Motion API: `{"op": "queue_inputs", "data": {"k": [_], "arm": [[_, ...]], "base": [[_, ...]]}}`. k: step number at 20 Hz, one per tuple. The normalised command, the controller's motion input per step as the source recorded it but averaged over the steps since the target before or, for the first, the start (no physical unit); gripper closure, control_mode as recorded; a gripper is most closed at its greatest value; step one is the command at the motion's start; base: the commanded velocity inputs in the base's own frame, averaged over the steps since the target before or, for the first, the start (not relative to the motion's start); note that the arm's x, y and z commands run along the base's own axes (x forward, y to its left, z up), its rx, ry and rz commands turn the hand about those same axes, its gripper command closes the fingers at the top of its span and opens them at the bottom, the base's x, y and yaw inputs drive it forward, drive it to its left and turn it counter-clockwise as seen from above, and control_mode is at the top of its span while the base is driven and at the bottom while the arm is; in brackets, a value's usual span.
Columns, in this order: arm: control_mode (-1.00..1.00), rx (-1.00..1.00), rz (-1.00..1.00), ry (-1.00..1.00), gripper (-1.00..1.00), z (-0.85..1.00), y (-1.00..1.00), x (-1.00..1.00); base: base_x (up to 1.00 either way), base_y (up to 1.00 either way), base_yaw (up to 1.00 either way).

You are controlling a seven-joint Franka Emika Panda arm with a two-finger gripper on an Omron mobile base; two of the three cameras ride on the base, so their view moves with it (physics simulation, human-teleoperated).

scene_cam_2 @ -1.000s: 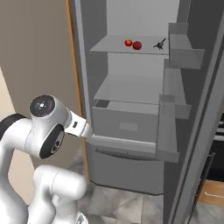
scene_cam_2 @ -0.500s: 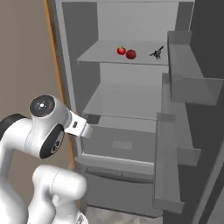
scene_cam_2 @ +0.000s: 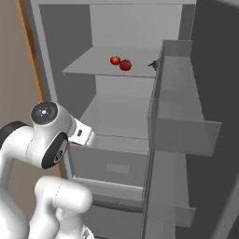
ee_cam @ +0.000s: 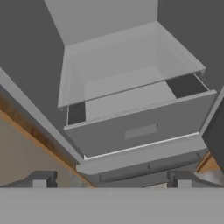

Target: Place one tomato and one fish in each tupperware on the nearby counter, to pack two identical lunches.

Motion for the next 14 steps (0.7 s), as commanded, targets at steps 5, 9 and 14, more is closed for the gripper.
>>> {"op": "queue_inputs", "data": {"k": [5,9,14], "arm": [[1.0,0.0,0.0,0.0,-1.0,0.0,0.0,0.0],[1.0,0.0,0.0,0.0,-1.0,0.0,0.0,0.0],[-1.0,0.0,-0.06,-0.01,-1.0,0.0,0.04,0.21]], "base": [[0.45,-0.33,0.0],[0.82,0.26,-0.07],[0.15,0.06,-0.02]]}}
